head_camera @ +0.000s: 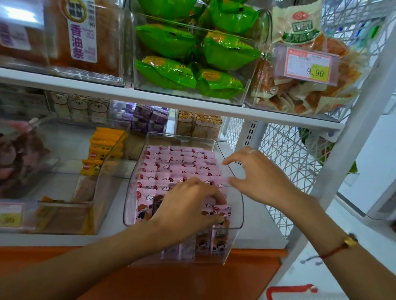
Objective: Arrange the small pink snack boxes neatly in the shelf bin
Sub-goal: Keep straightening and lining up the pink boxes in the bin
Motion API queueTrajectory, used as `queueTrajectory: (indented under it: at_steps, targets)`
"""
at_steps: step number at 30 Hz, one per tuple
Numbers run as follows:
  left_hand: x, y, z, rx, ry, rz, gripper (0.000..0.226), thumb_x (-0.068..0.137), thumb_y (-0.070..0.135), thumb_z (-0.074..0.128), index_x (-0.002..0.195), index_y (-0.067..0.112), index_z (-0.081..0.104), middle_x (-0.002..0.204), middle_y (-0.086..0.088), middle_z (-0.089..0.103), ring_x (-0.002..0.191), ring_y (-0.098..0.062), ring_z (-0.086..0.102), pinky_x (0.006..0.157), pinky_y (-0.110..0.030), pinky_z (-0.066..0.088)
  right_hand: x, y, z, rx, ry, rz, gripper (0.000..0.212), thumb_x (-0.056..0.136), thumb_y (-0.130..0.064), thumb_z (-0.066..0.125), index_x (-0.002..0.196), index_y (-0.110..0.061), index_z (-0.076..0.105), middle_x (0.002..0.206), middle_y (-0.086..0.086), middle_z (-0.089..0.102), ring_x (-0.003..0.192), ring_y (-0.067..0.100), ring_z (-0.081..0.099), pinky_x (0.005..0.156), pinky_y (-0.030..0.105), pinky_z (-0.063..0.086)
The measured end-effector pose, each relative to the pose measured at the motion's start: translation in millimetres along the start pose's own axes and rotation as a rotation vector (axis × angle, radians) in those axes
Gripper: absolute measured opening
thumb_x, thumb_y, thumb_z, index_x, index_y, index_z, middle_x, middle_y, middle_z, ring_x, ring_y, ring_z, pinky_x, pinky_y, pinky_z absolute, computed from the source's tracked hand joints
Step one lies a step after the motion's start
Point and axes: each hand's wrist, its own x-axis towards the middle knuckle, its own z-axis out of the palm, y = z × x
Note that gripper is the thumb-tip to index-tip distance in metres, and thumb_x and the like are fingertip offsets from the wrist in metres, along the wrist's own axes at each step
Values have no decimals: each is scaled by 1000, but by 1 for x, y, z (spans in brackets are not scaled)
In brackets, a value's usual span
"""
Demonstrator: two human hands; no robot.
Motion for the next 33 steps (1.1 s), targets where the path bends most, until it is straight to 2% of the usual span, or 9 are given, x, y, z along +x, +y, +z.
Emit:
queueTrajectory:
  at_steps: [3,5,10,14,20,24,26,30,33]
  targets:
    - [5,4,-8,-212,74,-51,30,83,31,71,112,30,64,103,21,64,90,15,54,82,-4,44,-13,0,-7,205,219,13,18,91,-20,59,103,-31,66,107,-7,62,87,8,56,73,26,44]
    - [11,8,-22,-416,170,-95,30,83,24,70,112,27,62,99,24,62,94,15,57,82,-4,45,-18,-5,-7,346,255,31,16,95,-23,53,104,-27,65,100,-10,63,84,2,57,69,17,44]
    - [14,13,-52,-723,402,-169,24,81,23,70,103,30,61,97,16,68,88,4,67,72,-9,51,-25,-29,0,737,5,43,27,95,-41,46,119,-32,53,93,-22,59,76,-13,61,57,3,45]
    - [5,10,-55,-768,405,-202,31,84,25,69,113,29,60,104,18,68,94,4,66,76,-11,53,-27,-37,11,982,33,128,12,91,-36,57,103,-34,56,84,-11,71,75,-6,66,59,5,46]
    - [-2,10,-45,-631,265,-199,52,72,25,79,113,34,48,111,20,55,95,5,57,74,-15,51,-27,-34,14,1536,66,371,31,85,-21,67,112,-9,60,87,3,74,78,13,70,59,21,53]
    - [-5,12,-37,-463,301,-116,53,71,36,80,113,32,48,104,23,55,93,6,55,75,-13,50,-26,-38,15,1538,169,312,42,65,-29,76,100,-11,61,82,-1,73,76,11,70,64,23,54]
    - [-4,10,-37,-437,308,-94,47,76,33,76,113,32,48,104,25,57,97,8,56,79,-11,50,-26,-37,13,1482,178,257,55,60,-34,75,108,-13,59,89,-5,72,85,8,70,76,24,53]
    - [-1,4,-40,-471,205,-110,32,87,27,65,110,40,47,105,28,58,102,10,57,81,-10,50,-29,-30,11,1428,116,146,44,86,-21,61,130,-24,52,107,-10,69,103,4,64,85,25,52]
    - [0,4,-40,-734,37,-195,30,90,23,61,111,40,47,99,22,66,93,2,66,74,-14,54,-28,-26,14,1346,179,212,36,92,-19,59,127,-23,54,96,-5,74,93,9,69,77,24,56]
